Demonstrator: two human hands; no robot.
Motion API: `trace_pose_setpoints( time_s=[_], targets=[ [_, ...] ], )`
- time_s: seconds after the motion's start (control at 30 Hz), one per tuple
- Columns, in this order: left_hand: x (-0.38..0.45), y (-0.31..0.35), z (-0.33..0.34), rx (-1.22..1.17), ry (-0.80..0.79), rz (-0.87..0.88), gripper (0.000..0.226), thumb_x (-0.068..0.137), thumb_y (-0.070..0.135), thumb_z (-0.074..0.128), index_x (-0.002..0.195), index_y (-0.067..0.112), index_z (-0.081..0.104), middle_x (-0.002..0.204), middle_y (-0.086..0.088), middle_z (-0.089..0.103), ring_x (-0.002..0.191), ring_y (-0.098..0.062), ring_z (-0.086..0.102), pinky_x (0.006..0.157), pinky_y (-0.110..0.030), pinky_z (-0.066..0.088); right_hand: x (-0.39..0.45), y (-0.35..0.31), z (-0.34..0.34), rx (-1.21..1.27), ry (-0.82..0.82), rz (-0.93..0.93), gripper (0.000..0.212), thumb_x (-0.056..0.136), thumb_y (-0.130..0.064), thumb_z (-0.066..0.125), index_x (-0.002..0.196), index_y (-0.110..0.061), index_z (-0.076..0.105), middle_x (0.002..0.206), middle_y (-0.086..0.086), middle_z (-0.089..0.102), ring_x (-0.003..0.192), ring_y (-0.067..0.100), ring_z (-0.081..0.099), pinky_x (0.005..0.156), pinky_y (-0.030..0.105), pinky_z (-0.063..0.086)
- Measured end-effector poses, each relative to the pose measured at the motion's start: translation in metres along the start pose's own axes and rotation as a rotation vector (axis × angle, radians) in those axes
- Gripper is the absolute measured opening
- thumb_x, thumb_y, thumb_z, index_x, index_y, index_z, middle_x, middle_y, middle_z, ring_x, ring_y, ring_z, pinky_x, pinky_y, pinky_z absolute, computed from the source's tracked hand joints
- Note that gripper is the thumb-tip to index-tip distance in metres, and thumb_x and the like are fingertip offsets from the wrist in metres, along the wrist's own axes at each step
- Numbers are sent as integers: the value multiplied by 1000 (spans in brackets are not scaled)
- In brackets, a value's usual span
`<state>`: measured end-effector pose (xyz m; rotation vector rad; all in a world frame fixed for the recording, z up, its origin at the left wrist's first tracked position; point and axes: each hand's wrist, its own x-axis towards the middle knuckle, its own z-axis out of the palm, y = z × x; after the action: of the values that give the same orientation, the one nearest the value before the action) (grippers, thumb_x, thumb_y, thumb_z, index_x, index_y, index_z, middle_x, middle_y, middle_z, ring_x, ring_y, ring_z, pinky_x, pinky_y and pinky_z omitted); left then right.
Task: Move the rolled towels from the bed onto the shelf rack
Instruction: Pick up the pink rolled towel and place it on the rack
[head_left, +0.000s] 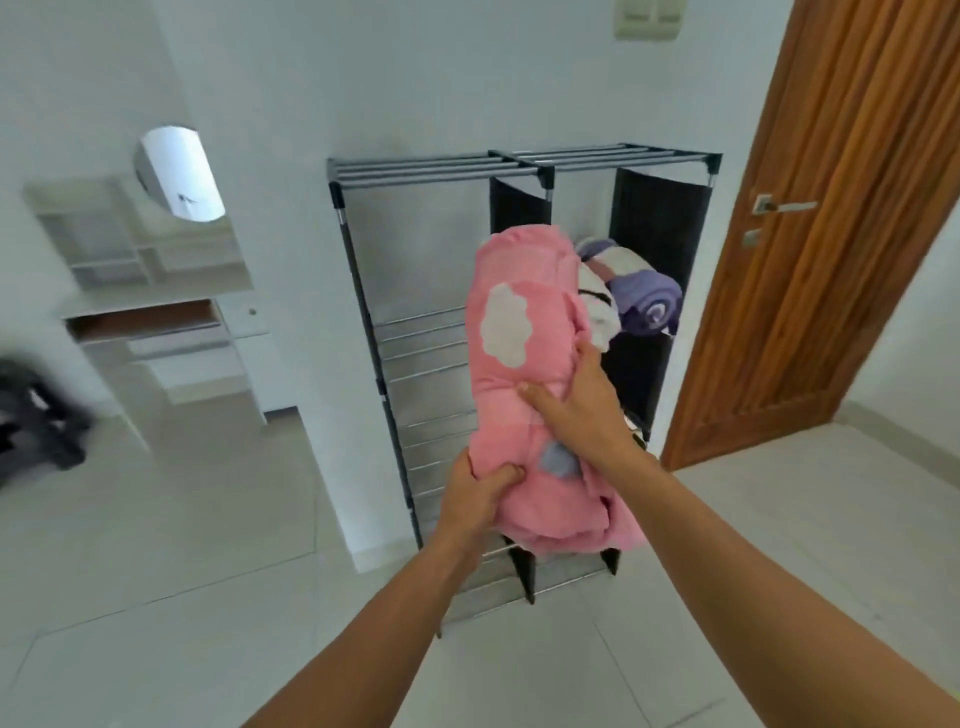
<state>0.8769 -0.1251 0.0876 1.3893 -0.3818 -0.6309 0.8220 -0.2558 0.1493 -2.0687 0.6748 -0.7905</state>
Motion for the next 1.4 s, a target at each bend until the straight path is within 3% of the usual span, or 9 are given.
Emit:
trace_pose_setpoints(
  time_s=[0.13, 0.27, 0.47, 0.67, 0.83, 0.93, 1.1, 1.3, 1.4],
  targets=[
    [61, 13, -28, 23, 113, 35, 62, 61, 21, 69, 122, 11, 58, 115, -9, 69, 104, -27, 66, 86, -42, 57, 74, 5, 46, 13, -122, -42, 87, 83, -38, 66, 149, -10, 17, 150, 12, 36, 134, 29, 41, 107, 35, 34],
    [125, 18, -24, 19, 207, 17, 53, 68, 18, 68, 120, 14, 60, 111, -8, 71, 103, -28, 67, 75, -38, 56, 145, 26, 72, 16, -214, -42, 79, 87, -34, 61, 148, -9, 17, 148, 15, 38, 130, 32, 44, 105, 38, 37],
    [210, 47, -9, 54, 316, 21, 67, 57, 29, 69, 121, 12, 59, 113, -9, 70, 103, -27, 67, 92, -49, 55, 243, 33, 88, 6, -271, -8, 74, 88, -37, 56, 146, -9, 20, 142, 21, 47, 123, 38, 51, 101, 41, 43],
    [266, 68, -12, 27, 335, 21, 37, 80, 12, 65, 117, 14, 60, 109, -9, 70, 90, -22, 67, 72, -33, 54, 303, 25, 103, 32, -316, 7, 73, 88, -38, 57, 145, -10, 22, 140, 21, 48, 122, 39, 51, 99, 38, 42],
    [297, 76, -14, 17, 331, -18, 42, 78, 14, 66, 119, 13, 58, 110, -11, 69, 96, -28, 67, 78, -39, 56, 329, 23, 117, 41, -314, 29, 74, 88, -37, 59, 146, -10, 22, 145, 19, 43, 127, 38, 47, 102, 38, 39],
    [302, 67, -12, 41, 280, -103, 57, 66, 19, 67, 121, 15, 56, 114, -10, 68, 103, -30, 65, 72, -38, 55, 328, 34, 124, 32, -333, 76, 79, 88, -34, 57, 151, -12, 15, 148, 18, 38, 131, 37, 43, 106, 39, 36],
    [312, 55, -13, 44, 204, -192, 46, 80, 12, 67, 123, 20, 55, 117, -8, 67, 102, -27, 64, 60, -31, 54, 325, 60, 131, 32, -321, 126, 81, 90, -36, 55, 153, -14, 10, 151, 18, 33, 135, 36, 38, 110, 39, 33],
    [316, 53, -12, 192, 178, -197, 44, 82, 19, 70, 123, 23, 55, 115, -4, 68, 101, -26, 67, 79, -49, 59, 321, 82, 136, 48, -273, 150, 74, 93, -42, 47, 154, -21, 10, 153, 16, 30, 137, 35, 35, 113, 44, 31],
    [314, 54, -10, 353, 176, -154, 46, 82, 28, 71, 125, 26, 54, 118, -4, 66, 102, -28, 67, 73, -47, 61, 320, 86, 137, 39, -280, 171, 71, 95, -43, 43, 154, -22, 10, 153, 16, 30, 137, 36, 36, 113, 44, 31]
  ],
)
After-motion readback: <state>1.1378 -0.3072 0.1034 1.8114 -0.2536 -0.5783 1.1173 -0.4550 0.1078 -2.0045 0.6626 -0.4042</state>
